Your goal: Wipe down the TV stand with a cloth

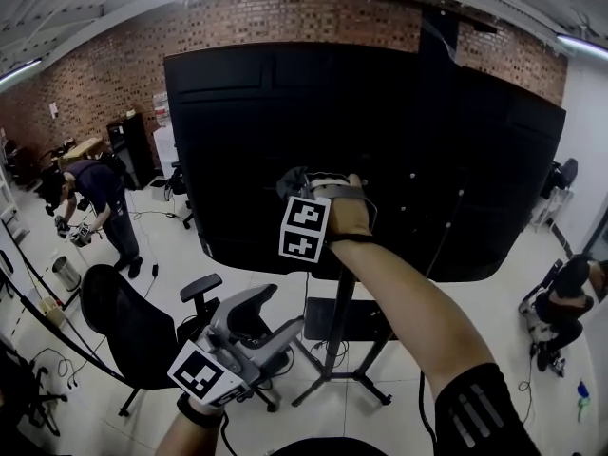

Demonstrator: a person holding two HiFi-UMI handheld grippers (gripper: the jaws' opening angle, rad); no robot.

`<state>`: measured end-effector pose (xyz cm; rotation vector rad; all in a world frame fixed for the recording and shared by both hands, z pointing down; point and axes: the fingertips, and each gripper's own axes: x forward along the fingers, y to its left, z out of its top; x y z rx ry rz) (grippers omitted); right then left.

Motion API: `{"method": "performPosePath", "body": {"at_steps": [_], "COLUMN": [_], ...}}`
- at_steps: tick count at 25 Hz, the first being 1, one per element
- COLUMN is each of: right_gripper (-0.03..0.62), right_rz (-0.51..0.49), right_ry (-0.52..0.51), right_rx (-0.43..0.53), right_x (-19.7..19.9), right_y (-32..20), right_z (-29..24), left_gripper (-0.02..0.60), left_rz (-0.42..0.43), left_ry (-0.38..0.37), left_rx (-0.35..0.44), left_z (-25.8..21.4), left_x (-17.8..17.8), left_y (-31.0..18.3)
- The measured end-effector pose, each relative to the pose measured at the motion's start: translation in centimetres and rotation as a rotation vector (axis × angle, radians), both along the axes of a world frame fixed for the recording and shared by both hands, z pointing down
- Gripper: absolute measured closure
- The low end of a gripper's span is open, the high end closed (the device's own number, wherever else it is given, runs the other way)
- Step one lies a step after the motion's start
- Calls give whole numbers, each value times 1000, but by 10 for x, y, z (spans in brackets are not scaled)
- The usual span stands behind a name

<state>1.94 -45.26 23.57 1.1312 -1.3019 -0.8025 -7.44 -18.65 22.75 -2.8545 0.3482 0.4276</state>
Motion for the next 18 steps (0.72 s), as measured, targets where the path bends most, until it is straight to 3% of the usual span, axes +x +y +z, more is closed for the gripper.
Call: {"method": "performPosePath", "body": {"at_steps": [13,18], "right_gripper": [562,562], "right_rz": [67,-47], "right_ry": [-31,-221], "right_rx": [-43,-5], "right_x": [40,25], "right_y": [41,77], "right_z": [-4,-21], "left_gripper": [314,314], "left_rz": [99,112], "left_ry": [14,21], "left_rx": [6,6], "left_z": [-12,-16], "left_x": [36,41], "left_y": [23,26]}}
